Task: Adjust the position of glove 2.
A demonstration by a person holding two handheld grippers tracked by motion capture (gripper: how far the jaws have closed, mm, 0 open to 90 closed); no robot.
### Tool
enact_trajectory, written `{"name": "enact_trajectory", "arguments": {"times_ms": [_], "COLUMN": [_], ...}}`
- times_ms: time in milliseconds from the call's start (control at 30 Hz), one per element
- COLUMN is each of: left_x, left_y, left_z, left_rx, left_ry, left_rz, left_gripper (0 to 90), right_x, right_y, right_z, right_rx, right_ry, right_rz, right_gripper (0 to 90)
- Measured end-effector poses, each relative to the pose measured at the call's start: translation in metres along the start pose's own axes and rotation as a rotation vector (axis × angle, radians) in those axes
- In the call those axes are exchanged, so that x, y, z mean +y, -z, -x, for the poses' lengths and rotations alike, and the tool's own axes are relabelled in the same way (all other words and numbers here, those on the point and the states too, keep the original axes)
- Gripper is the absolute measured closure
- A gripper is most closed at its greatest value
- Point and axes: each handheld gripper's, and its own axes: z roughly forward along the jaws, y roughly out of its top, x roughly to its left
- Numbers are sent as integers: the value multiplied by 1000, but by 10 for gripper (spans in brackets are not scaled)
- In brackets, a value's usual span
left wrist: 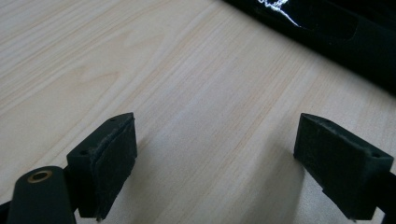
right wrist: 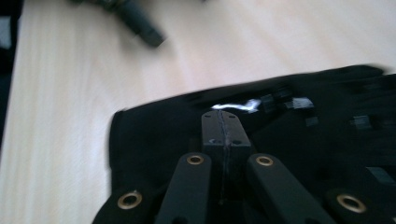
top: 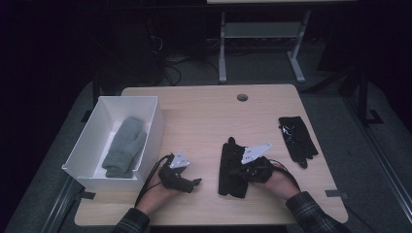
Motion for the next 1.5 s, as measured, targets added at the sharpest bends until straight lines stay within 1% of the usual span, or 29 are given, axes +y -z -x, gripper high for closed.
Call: {"name": "enact_trajectory", "arguments": {"times_ms": [67,133,233,300,367,467,533,567,667,700,733,800,833,867,900,967,1000,1033,1067,1133,1200,1233,1300,1333,1367,1400,1433,1467,1500], "left_x": [0,0,0,0,0,0,0,0,0,0,0,0,0,0,0,0,0,0,0,0,0,0,0,0,0,0,0,0,1], "left_y": [0,0,0,0,0,0,0,0,0,0,0,0,0,0,0,0,0,0,0,0,0,0,0,0,0,0,0,0,0], "left_z": [0,0,0,-1,0,0,0,0,0,0,-1,0,0,0,0,0,0,0,0,0,0,0,0,0,0,0,-1,-1,-1], "left_rx": [0,1,2,3,2,2,2,2,3,3,5,2,2,2,2,3,3,3,3,3,3,1,1,1,1,3,3,4,4], "left_ry": [0,1,-2,-9,-2,-1,-2,-3,-4,-4,-11,-3,-4,-3,-4,-6,-1,-4,-6,-6,-5,-3,-2,-2,-2,-3,-8,-11,-10], "left_rz": [0,0,-3,-4,-4,-4,-4,-4,-6,-6,-6,-6,-5,-6,-6,-7,-3,-7,-9,-8,-7,-7,-7,-5,-7,-5,-8,-8,-8], "left_gripper": [127,126,127,126,126,126,126,126,126,126,126,126,126,126,126,126,126,126,126,126,126,126,126,126,126,126,126,126,126], "right_x": [3,3,3,4,5,7,8,9,11,11,14,15,16,17,19,22,23,24,24,25,26,27,26,25,24,23,22,20,17], "right_y": [4,7,2,-4,-10,-22,-25,-26,-29,-29,-32,-35,-37,-38,-40,-43,-44,-46,-46,-48,-47,-45,-38,-33,-28,-24,-19,-14,-9], "right_z": [6,14,25,28,30,30,29,28,23,23,19,17,15,14,11,9,7,5,5,3,2,2,5,7,10,12,15,19,23], "right_rx": [-32,-63,-108,-113,-114,-113,-96,-93,-73,-73,-45,-33,-25,-22,-15,-13,-10,-4,-5,5,2,-2,-11,-17,-30,-34,-50,-60,-78], "right_ry": [-36,-52,-78,-83,-77,-70,-72,-62,-49,-49,-41,-17,-16,-3,-5,11,7,1,14,19,19,5,-2,-20,-23,-40,-46,-63,-66], "right_rz": [20,30,35,29,18,-16,-7,-11,-11,-11,-11,-6,-7,-7,-8,-11,-11,-8,-8,-5,-5,-5,5,23,33,41,45,52,56], "right_gripper": [900,900,900,900,900,900,900,900,900,900,900,900,900,900,900,900,900,900,900,900,900,894,893,895,899,899,900,900,900]}}
